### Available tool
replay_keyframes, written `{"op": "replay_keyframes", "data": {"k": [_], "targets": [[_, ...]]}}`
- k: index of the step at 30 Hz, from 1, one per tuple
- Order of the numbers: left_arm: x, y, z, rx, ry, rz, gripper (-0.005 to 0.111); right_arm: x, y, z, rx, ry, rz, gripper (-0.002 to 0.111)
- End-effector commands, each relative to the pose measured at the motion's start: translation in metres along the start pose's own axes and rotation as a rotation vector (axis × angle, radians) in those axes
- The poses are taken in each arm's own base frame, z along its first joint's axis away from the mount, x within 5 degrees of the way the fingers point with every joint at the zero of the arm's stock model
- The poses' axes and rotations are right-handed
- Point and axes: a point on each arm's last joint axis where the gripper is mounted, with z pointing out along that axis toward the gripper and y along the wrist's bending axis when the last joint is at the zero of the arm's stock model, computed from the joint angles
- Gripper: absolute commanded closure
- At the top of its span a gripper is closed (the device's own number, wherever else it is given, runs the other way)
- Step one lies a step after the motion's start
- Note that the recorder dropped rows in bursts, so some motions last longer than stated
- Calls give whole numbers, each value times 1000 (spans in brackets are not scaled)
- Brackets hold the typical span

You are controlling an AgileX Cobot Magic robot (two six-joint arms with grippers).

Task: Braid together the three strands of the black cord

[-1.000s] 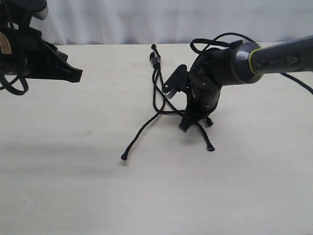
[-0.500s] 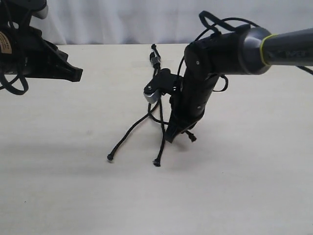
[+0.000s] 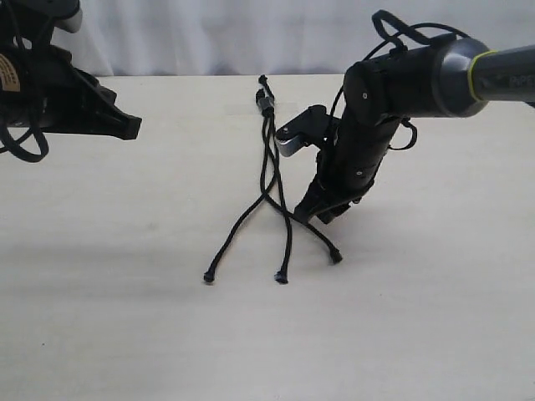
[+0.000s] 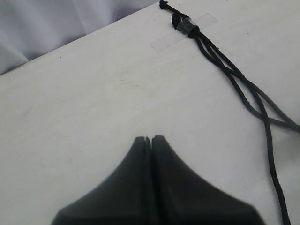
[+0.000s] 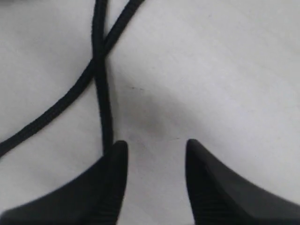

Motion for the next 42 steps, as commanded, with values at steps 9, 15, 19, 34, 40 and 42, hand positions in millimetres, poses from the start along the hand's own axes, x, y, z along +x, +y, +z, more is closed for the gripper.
{"op": "replay_keyframes", "data": {"k": [9, 15, 19, 34, 40, 42], "targets": [[-1, 1, -2, -1, -12, -17, 107, 3, -18, -62, 186, -137, 136, 60], [-1, 1, -2, 0, -16, -17, 107, 15, -13, -142, 205, -434, 192, 101], [-1, 1, -2, -1, -16, -15, 107, 42, -3, -183, 223, -640, 193, 104], [12, 0, -82, 23, -363, -81, 107, 163, 40, -219, 249, -1141, 153, 104], [49, -2, -134, 22, -575, -80, 107, 190, 48, -220, 254, -1189, 158, 104], [61, -3, -149, 19, -640, -81, 107, 196, 49, -223, 259, -1208, 158, 104]]}}
